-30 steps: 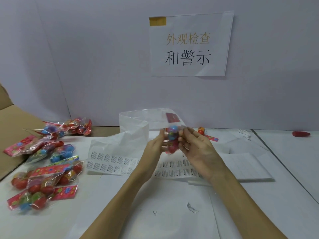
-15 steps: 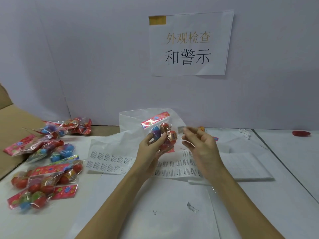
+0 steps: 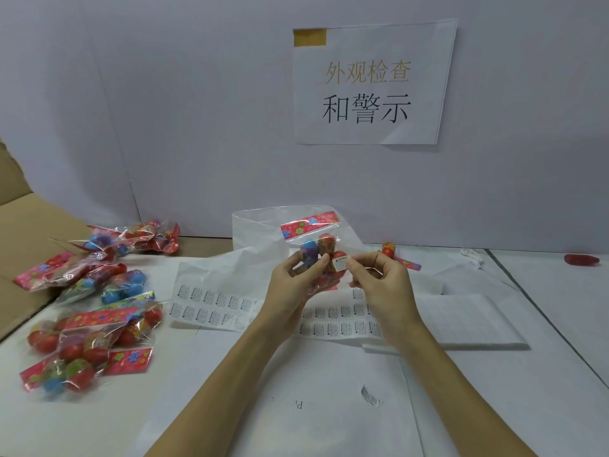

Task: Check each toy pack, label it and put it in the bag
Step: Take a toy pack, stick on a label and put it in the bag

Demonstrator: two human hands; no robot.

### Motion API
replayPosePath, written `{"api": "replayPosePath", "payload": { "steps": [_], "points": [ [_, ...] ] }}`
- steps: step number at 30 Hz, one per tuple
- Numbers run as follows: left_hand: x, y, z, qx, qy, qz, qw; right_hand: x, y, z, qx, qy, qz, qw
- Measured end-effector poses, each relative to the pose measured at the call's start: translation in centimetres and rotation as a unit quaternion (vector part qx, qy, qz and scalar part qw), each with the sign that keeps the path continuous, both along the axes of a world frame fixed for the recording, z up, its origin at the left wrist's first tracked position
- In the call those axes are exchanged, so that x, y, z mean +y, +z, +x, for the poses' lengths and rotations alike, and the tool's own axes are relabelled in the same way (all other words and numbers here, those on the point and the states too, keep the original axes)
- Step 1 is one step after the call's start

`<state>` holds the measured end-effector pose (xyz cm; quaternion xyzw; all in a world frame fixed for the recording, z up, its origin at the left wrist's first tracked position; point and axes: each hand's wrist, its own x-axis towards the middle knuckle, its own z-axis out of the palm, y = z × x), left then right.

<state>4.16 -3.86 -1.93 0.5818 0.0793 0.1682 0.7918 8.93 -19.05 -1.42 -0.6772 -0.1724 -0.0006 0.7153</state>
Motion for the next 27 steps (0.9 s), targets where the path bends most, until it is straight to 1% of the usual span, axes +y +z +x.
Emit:
{"api": "replayPosePath", "payload": {
  "steps": [11, 19, 22, 25, 27],
  "points": [
    [0.0, 0.0, 0.08, 0.012, -0.006, 0.008, 1.0, 0.0, -0.15, 0.03, -0.006, -0.008, -0.006, 1.0],
    [0.0, 0.02, 0.05, 0.001, -0.017, 0.005, 1.0, 0.0, 0.0, -0.1, -0.008, -0.011, -0.008, 1.0],
    [-0.08, -0.11, 0.23, -0.001, -0.023, 0.024, 0.999, 0.0, -0.01, -0.1, -0.008, -0.015, -0.011, 1.0],
    [-0.11, -0.41, 0.45, 0.007, 0.001, 0.052, 0.999, 0.09, -0.1, -0.14, -0.014, -0.011, -0.012, 1.0],
    [0.03, -0.65, 0.5, -0.003, 0.008, 0.058, 0.998, 0.15, -0.2, -0.11, -0.019, -0.003, -0.011, 1.0]
  ]
}}
